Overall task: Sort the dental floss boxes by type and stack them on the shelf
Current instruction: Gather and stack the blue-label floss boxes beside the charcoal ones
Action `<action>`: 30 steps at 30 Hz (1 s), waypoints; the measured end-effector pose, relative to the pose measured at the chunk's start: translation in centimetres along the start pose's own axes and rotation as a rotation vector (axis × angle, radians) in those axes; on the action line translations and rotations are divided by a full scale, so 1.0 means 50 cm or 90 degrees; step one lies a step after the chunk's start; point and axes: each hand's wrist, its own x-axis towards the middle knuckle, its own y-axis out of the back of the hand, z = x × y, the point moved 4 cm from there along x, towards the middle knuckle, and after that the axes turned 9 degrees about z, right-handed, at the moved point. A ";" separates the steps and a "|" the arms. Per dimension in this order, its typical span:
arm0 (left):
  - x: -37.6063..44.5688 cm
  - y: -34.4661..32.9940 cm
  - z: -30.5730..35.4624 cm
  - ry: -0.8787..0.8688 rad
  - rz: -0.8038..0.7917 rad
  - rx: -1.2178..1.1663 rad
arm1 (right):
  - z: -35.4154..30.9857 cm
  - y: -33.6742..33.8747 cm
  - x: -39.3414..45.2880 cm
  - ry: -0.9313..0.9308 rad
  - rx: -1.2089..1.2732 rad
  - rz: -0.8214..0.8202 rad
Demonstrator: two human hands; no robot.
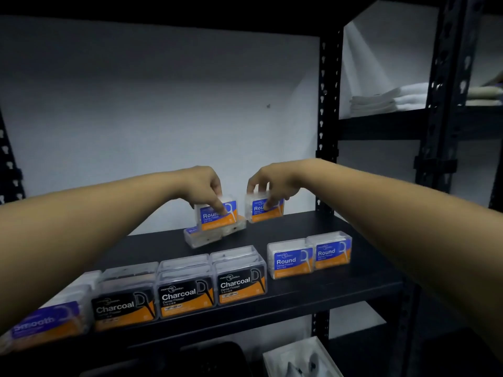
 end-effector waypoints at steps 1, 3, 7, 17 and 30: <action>-0.002 0.009 0.012 -0.004 0.008 -0.009 | 0.006 0.009 -0.010 -0.007 0.002 -0.006; -0.005 0.020 0.040 -0.010 0.012 -0.033 | 0.019 0.026 -0.032 -0.024 0.007 -0.012; -0.007 0.015 0.093 -0.018 -0.002 -0.059 | 0.051 0.046 -0.079 -0.061 -0.001 -0.014; 0.014 -0.035 0.187 -0.051 -0.025 -0.095 | 0.163 0.055 -0.175 -0.185 -0.086 -0.050; 0.065 -0.109 0.216 -0.062 -0.039 -0.092 | 0.222 0.009 -0.227 -0.217 -0.262 -0.125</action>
